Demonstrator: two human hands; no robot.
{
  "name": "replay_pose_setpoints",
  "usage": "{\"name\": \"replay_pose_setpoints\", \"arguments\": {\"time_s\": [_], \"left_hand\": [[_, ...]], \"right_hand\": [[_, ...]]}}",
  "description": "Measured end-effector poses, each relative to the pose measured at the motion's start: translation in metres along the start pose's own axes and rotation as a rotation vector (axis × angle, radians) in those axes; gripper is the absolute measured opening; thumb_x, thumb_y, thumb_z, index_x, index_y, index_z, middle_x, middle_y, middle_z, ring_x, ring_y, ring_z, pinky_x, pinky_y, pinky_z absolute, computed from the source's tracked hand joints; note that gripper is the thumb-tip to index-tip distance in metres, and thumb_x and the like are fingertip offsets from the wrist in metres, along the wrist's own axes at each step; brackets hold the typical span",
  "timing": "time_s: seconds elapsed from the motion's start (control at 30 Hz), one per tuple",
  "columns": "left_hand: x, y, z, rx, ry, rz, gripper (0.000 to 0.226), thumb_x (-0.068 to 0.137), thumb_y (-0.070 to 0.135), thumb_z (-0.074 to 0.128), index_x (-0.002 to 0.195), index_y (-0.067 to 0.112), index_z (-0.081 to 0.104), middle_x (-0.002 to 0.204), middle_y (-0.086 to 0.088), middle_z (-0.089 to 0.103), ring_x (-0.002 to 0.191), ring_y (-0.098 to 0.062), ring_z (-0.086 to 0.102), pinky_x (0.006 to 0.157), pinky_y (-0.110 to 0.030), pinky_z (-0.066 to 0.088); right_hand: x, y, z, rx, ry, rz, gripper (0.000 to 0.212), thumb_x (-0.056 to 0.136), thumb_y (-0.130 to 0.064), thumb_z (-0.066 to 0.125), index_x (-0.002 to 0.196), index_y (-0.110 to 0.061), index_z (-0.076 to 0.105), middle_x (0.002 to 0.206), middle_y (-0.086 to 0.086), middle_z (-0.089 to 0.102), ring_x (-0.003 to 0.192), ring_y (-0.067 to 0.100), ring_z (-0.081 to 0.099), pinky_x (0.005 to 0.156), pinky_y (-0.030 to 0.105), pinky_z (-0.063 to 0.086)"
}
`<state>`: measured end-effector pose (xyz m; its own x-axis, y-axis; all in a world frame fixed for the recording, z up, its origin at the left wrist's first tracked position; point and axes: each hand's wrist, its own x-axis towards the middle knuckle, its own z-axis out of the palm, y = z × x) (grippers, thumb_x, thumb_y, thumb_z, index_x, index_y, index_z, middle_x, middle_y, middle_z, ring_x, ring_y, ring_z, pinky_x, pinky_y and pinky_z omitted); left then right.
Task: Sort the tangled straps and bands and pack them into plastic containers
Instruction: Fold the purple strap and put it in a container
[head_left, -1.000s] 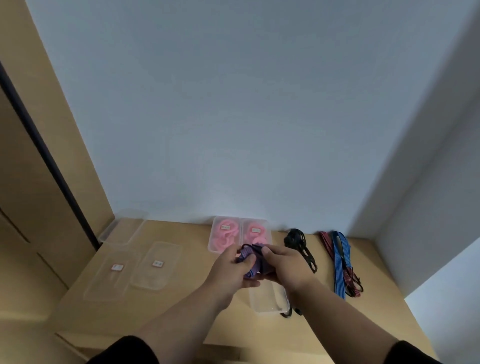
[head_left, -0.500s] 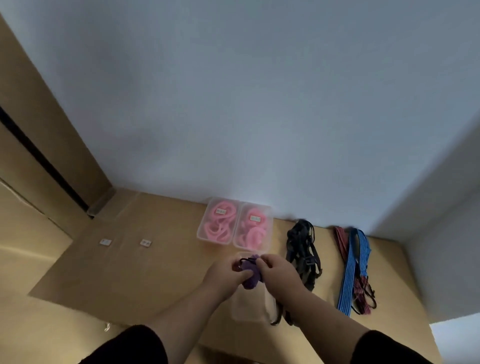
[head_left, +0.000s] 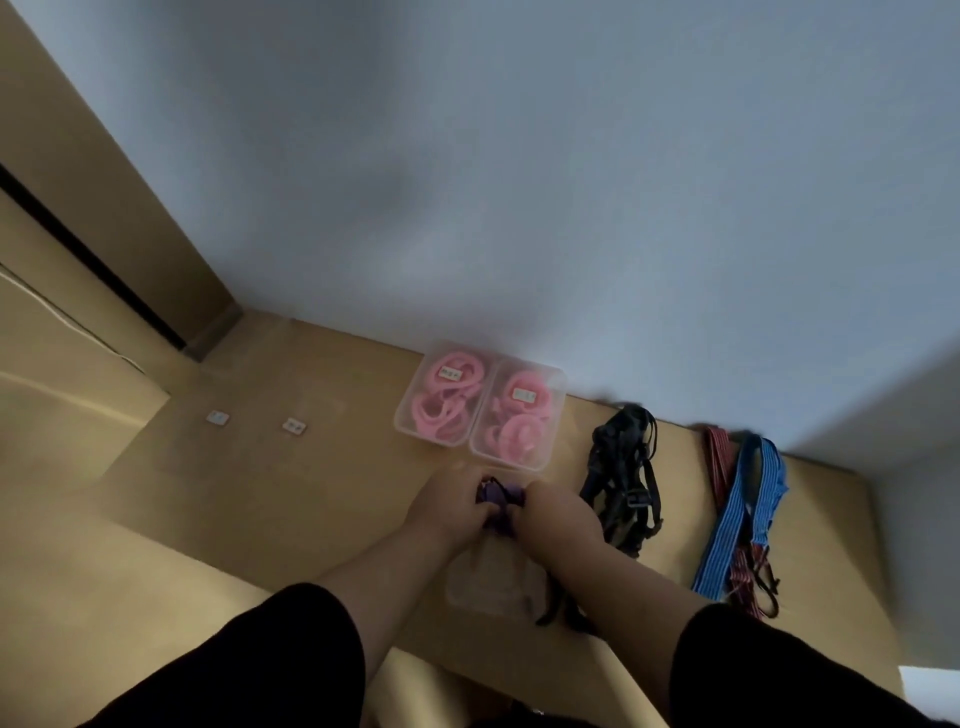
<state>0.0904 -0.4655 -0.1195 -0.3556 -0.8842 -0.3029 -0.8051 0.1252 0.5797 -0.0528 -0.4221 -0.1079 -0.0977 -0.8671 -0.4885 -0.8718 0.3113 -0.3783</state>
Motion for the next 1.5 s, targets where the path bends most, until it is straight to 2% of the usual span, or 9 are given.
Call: {"name": "replay_pose_setpoints", "arguments": {"time_s": [0.23, 0.4, 0.5, 0.8, 0.97, 1.17, 1.33, 1.4, 1.5], "left_hand": [[0.014, -0.009, 0.010, -0.002, 0.068, -0.091, 0.043, 0.081, 0.027, 0.076, 0.115, 0.010, 0.056, 0.121, -0.009, 0.051, 0.108, -0.028, 0.056, 0.086, -0.035, 0.045], [0.013, -0.008, 0.016, 0.075, 0.103, -0.134, 0.041, 0.085, 0.037, 0.072, 0.113, 0.013, 0.053, 0.118, -0.007, 0.051, 0.105, -0.029, 0.056, 0.079, -0.037, 0.045], [0.011, -0.007, 0.018, 0.136, 0.117, -0.112, 0.036, 0.086, 0.038, 0.069, 0.107, 0.013, 0.054, 0.117, -0.007, 0.051, 0.107, -0.029, 0.053, 0.083, -0.042, 0.048], [0.013, 0.032, 0.008, 0.221, 0.217, 0.195, 0.027, 0.090, 0.030, 0.049, 0.091, 0.007, 0.063, 0.097, -0.011, 0.060, 0.091, -0.031, 0.056, 0.074, -0.038, 0.044], [0.016, 0.087, 0.024, 0.179, 0.097, 0.430, 0.029, 0.098, 0.020, 0.048, 0.119, 0.006, 0.063, 0.119, -0.007, 0.060, 0.112, -0.021, 0.049, 0.101, -0.034, 0.039], [0.007, 0.149, 0.074, 0.175, -0.093, 0.550, 0.035, 0.098, 0.021, 0.051, 0.129, 0.008, 0.062, 0.127, -0.004, 0.060, 0.119, -0.016, 0.052, 0.106, -0.021, 0.036], [-0.001, 0.183, 0.117, 0.257, -0.355, 0.374, 0.016, 0.100, 0.020, 0.049, 0.104, 0.014, 0.064, 0.113, -0.005, 0.062, 0.100, -0.018, 0.053, 0.095, -0.033, 0.046], [-0.001, 0.189, 0.130, 0.231, -0.401, 0.234, 0.016, 0.098, 0.024, 0.053, 0.083, 0.027, 0.052, 0.095, 0.002, 0.056, 0.092, -0.015, 0.051, 0.090, -0.033, 0.048], [0.000, 0.192, 0.149, 0.118, -0.448, 0.045, 0.014, 0.093, 0.029, 0.062, 0.094, 0.019, 0.052, 0.093, 0.000, 0.058, 0.086, -0.016, 0.055, 0.083, -0.033, 0.051]], "right_hand": [[0.008, 0.009, 0.015, 0.087, 0.068, -0.057, 0.024, 0.097, -0.039, 0.054, 0.121, -0.035, 0.055, 0.077, -0.015, 0.047, 0.074, 0.012, 0.053, 0.062, 0.029, 0.043], [0.005, 0.021, 0.023, 0.095, 0.142, -0.081, 0.033, 0.097, -0.035, 0.050, 0.130, -0.034, 0.050, 0.095, -0.008, 0.059, 0.083, 0.017, 0.058, 0.064, 0.031, 0.041], [0.006, 0.025, 0.020, 0.111, 0.169, -0.116, 0.030, 0.099, -0.032, 0.049, 0.127, -0.028, 0.056, 0.113, -0.004, 0.063, 0.098, 0.021, 0.062, 0.070, 0.032, 0.045], [-0.011, 0.057, -0.007, 0.161, 0.367, -0.118, 0.027, 0.098, -0.026, 0.047, 0.108, -0.015, 0.069, 0.098, 0.002, 0.069, 0.096, 0.022, 0.062, 0.077, 0.039, 0.053], [-0.034, 0.098, -0.028, 0.232, 0.482, -0.024, 0.022, 0.095, -0.022, 0.051, 0.101, -0.016, 0.071, 0.091, 0.001, 0.069, 0.087, 0.021, 0.063, 0.070, 0.036, 0.052], [-0.066, 0.175, -0.033, 0.276, 0.468, 0.279, 0.022, 0.093, -0.022, 0.049, 0.095, -0.017, 0.069, 0.090, 0.003, 0.069, 0.084, 0.023, 0.065, 0.070, 0.036, 0.054], [-0.087, 0.228, -0.034, 0.302, 0.365, 0.513, 0.021, 0.091, -0.019, 0.047, 0.078, -0.018, 0.064, 0.078, 0.002, 0.064, 0.066, 0.016, 0.059, 0.052, 0.028, 0.044], [-0.089, 0.244, -0.032, 0.337, 0.358, 0.562, 0.023, 0.095, -0.024, 0.047, 0.097, -0.016, 0.069, 0.097, 0.006, 0.068, 0.082, 0.021, 0.063, 0.061, 0.028, 0.044], [-0.089, 0.258, -0.028, 0.390, 0.352, 0.596, 0.034, 0.098, -0.030, 0.046, 0.125, -0.017, 0.063, 0.120, 0.006, 0.065, 0.104, 0.024, 0.061, 0.073, 0.027, 0.040]]}}
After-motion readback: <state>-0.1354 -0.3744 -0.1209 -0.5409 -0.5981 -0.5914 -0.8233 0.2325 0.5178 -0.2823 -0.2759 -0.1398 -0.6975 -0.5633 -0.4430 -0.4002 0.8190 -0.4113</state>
